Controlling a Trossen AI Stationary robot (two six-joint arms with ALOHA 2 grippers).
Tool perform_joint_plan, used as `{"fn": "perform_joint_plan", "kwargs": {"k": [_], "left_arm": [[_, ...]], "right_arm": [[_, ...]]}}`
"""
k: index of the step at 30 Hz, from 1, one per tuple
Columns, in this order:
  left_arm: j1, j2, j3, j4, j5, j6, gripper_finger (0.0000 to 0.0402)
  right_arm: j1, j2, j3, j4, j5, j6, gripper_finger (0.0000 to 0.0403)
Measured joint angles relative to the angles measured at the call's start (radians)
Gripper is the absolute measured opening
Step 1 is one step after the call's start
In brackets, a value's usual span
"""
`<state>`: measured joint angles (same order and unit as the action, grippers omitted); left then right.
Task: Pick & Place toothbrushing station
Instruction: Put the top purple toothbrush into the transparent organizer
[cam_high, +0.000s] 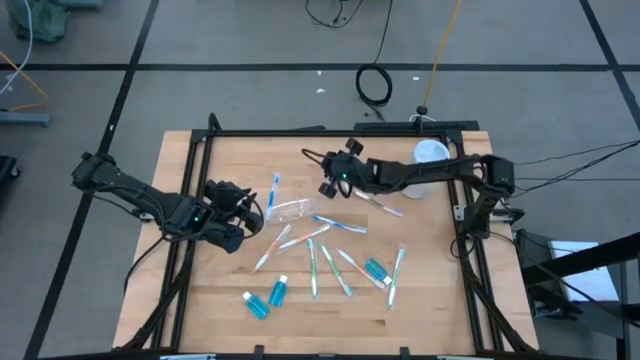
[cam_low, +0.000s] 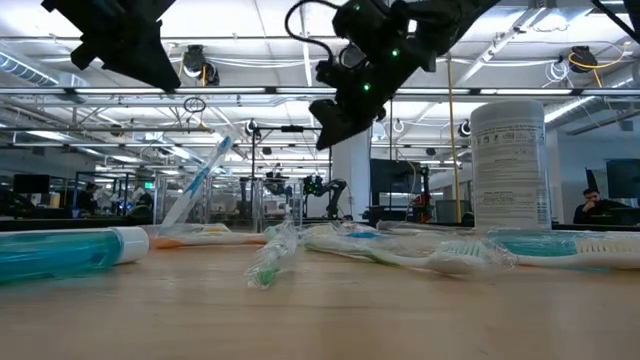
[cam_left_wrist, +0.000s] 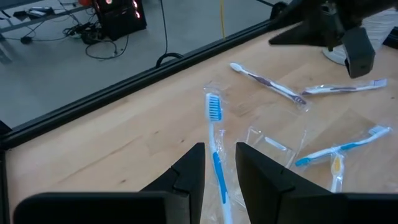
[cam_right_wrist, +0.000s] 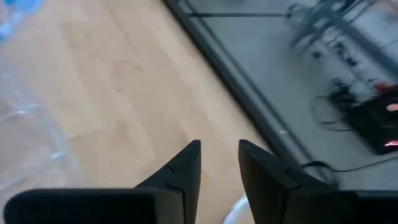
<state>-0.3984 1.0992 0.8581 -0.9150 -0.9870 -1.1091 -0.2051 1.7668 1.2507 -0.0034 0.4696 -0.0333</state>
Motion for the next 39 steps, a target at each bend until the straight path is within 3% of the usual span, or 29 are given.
{"fn": "perform_joint_plan", "kwargs": {"k": [3,10,15,22,29,32,39], "left_arm": [[0.000,0.000,0.000,0.000,-0.010,0.000,0.0093],[0.000,0.000,0.000,0.000,-0.009,0.013,0.0093],[0.000,0.000,0.000,-0.001,-0.008,0.016,0.0093],[0.000,0.000,0.000,0.000,-0.009,0.015,0.0093],[0.000,0.000,0.000,0.000,-0.008,0.014,0.0093],[0.000,0.000,0.000,0.000,-0.008,0.016,0.0093],[0.000,0.000,0.000,0.000,-0.007,0.033,0.0093]], "right_arm": [[-0.041,0.001,-0.021,0.015,-0.111,0.047,0.0119],[-0.125,0.077,-0.104,0.153,-0.108,0.176,0.0183],[-0.172,0.117,-0.133,0.166,-0.108,0.213,0.0196],[-0.182,0.197,-0.132,0.179,-0.184,0.233,0.0183],[-0.185,0.261,-0.130,0.180,-0.106,0.262,0.0172],[-0.185,0.261,-0.131,0.193,-0.132,0.252,0.0162],[-0.185,0.263,-0.131,0.187,-0.159,0.261,0.0081]]}}
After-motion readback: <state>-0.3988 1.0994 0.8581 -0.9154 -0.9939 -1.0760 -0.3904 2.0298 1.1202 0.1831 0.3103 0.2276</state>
